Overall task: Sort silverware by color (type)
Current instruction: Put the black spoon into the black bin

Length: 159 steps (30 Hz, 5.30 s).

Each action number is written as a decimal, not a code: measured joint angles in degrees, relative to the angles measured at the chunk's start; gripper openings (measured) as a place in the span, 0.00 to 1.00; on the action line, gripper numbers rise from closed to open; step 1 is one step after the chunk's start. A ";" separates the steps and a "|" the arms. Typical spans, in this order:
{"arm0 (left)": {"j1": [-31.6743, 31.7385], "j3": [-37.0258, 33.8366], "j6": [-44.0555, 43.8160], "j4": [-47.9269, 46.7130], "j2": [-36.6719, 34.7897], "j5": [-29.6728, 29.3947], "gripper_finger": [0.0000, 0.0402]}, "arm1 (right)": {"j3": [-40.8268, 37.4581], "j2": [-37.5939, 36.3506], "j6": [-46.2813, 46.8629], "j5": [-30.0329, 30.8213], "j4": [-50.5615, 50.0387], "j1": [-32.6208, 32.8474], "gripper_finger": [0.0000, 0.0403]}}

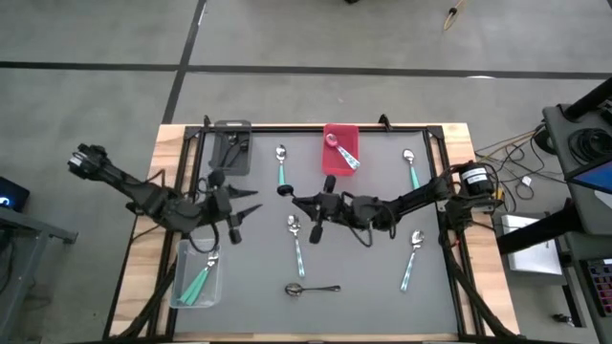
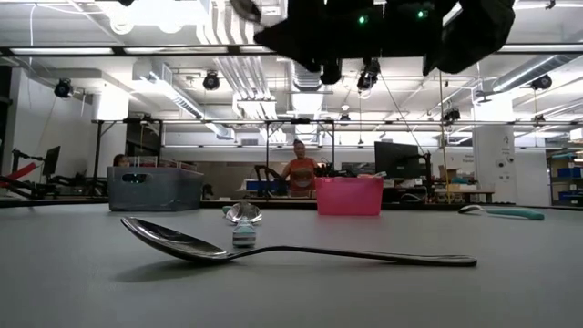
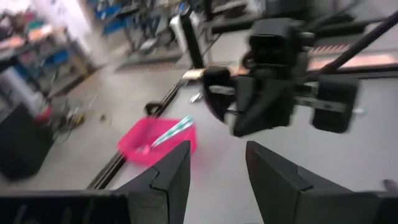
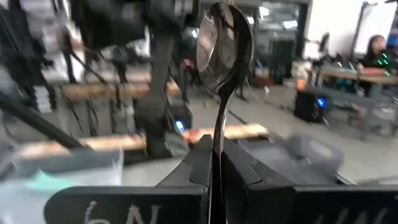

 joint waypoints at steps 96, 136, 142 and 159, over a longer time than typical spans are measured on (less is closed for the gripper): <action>0.52 -11.60 22.15 58.18 20.17 -24.77 0.00 | 15.72 6.05 2.76 13.16 -4.49 1.85 0.35; 84.96 14.04 1.78 -43.93 18.63 49.89 0.00 | 14.30 -15.16 -5.21 11.81 -82.36 -3.02 0.34; 84.96 14.55 2.72 -43.79 23.78 49.86 0.00 | 14.28 -14.91 -5.73 11.80 -82.40 -3.02 0.34; 84.96 20.77 2.78 -43.43 31.20 49.66 0.00 | 14.28 -14.91 -3.33 11.78 -82.15 -3.02 0.34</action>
